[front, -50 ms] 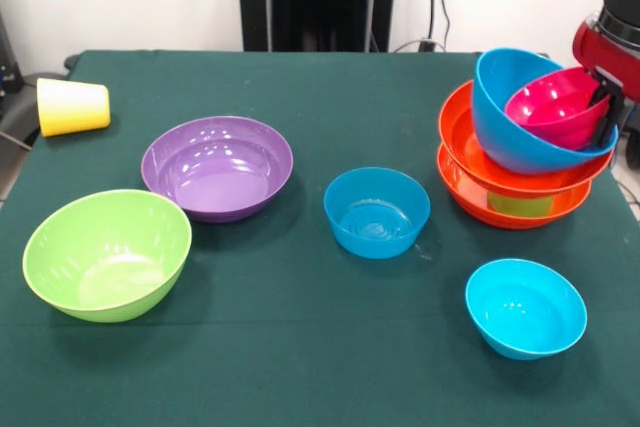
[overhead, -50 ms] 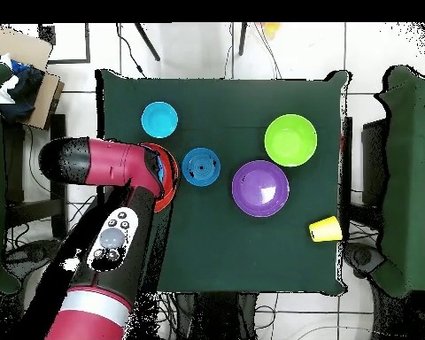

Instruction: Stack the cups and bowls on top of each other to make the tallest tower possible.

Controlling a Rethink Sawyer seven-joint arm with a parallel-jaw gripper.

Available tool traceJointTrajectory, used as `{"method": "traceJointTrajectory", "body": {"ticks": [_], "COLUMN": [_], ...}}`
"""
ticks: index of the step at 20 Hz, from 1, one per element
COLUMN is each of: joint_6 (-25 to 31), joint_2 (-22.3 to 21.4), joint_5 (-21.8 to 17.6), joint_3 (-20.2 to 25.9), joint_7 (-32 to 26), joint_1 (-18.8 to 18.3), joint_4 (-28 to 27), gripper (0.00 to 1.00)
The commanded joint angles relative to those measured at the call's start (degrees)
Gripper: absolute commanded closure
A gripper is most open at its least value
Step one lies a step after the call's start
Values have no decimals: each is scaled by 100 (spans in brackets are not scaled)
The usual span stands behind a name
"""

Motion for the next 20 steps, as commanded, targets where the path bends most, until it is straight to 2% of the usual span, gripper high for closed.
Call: {"method": "traceJointTrajectory", "body": {"ticks": [1, 7, 20], "joint_6": [51, 299, 233], "joint_2": [310, 382, 92], "joint_5": [323, 586, 626], "joint_3": [530, 469, 516], "joint_7": [1276, 1532, 965], "joint_1": [14, 144, 49], "joint_4": [-140, -432, 29], "gripper": [100, 100, 100]}}
